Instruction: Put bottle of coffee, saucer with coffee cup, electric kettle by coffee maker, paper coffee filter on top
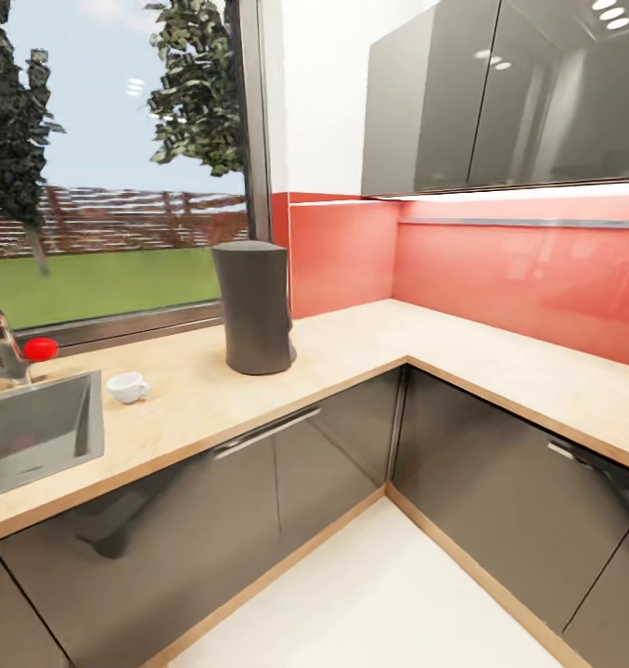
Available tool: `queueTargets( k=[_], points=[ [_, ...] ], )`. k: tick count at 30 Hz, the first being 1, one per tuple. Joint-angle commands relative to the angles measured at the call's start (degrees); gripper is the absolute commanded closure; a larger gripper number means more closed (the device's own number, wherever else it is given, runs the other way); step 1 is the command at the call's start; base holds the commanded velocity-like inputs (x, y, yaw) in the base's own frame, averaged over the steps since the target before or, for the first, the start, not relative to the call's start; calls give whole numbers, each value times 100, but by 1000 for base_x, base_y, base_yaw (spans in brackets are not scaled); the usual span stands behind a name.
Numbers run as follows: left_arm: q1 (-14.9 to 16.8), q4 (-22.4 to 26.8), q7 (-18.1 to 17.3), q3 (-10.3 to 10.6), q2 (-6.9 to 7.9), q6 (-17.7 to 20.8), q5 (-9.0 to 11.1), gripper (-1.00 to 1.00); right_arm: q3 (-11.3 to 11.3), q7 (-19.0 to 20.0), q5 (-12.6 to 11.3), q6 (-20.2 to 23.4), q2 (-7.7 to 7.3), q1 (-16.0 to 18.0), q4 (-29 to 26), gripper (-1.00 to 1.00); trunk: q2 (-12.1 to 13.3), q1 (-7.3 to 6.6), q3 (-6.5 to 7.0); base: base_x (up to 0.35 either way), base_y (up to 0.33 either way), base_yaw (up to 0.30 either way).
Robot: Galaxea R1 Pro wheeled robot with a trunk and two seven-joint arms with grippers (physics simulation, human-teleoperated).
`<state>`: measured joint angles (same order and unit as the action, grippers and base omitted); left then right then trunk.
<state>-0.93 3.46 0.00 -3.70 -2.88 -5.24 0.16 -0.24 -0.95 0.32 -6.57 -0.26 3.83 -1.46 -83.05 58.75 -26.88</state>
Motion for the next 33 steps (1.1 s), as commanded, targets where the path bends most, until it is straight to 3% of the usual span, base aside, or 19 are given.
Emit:
queueTargets(
  k=[1, 15, 33],
  points=[
    [-3, 8, 0, -34, -2, -7, 1, -100, -2, -10, 3, -20, 0, 3, 6, -100, -3, -2, -5, -206, 197, 280],
    [-3, 13, 0, -34, -2, -9, 6, -100, -2, -10, 3, -20, 0, 3, 6, -100, -3, -2, -5, -164, 243, 280],
    [-3, 14, 0, -34, -2, -12, 8, -100, -2, -10, 3, -20, 0, 3, 6, -100, -3, -2, -5, 29, 290, 279]
  ],
)
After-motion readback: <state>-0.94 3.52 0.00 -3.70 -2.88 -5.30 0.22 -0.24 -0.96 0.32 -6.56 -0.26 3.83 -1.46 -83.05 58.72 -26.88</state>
